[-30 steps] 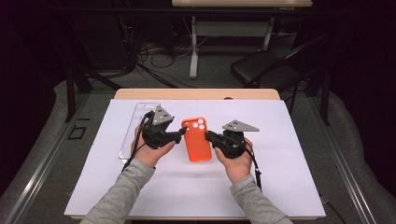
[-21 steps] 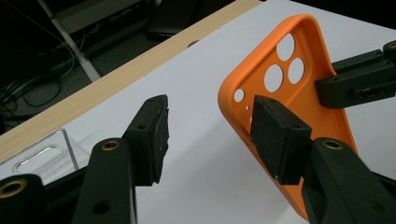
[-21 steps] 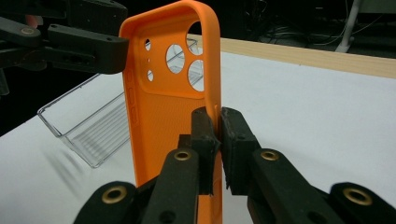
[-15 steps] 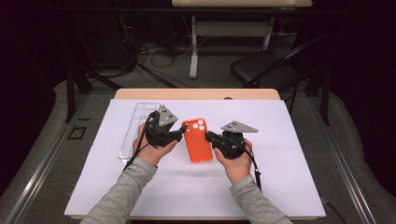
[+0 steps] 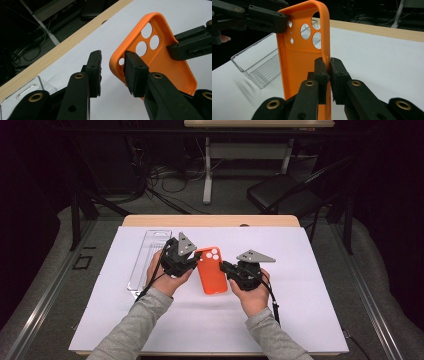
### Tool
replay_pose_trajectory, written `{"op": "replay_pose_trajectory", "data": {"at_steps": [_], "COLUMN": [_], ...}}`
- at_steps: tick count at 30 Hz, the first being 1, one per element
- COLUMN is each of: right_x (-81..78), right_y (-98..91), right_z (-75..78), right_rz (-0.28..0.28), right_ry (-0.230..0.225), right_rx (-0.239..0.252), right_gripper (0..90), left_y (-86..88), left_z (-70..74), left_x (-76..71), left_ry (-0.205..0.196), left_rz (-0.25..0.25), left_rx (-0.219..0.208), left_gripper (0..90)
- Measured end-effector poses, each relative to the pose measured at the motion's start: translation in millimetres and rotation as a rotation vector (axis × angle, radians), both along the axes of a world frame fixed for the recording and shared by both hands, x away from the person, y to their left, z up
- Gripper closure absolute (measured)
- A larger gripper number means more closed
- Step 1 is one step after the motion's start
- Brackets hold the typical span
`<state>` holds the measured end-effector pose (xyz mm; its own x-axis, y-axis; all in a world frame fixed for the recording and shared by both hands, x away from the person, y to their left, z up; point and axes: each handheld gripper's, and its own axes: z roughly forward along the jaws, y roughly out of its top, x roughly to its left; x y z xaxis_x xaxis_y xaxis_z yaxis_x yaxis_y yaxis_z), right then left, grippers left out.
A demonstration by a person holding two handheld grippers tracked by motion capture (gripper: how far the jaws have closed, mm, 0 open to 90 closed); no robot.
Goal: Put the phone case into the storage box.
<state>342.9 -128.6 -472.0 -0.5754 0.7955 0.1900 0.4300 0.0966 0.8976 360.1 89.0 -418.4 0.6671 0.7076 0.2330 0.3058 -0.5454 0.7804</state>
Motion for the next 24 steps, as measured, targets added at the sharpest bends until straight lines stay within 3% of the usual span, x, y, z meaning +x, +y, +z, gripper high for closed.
{"op": "replay_pose_trajectory", "data": {"at_steps": [24], "right_x": [-0.4], "right_y": [1.3], "right_z": [-1.2], "right_rz": [0.002], "right_ry": [0.004], "right_rx": [0.0], "right_gripper": [84.3], "left_y": [0.4], "left_z": [-0.5], "left_x": [1.1], "left_ry": [0.013], "left_rz": [-0.014], "left_rx": [0.008], "left_gripper": [80.2]}}
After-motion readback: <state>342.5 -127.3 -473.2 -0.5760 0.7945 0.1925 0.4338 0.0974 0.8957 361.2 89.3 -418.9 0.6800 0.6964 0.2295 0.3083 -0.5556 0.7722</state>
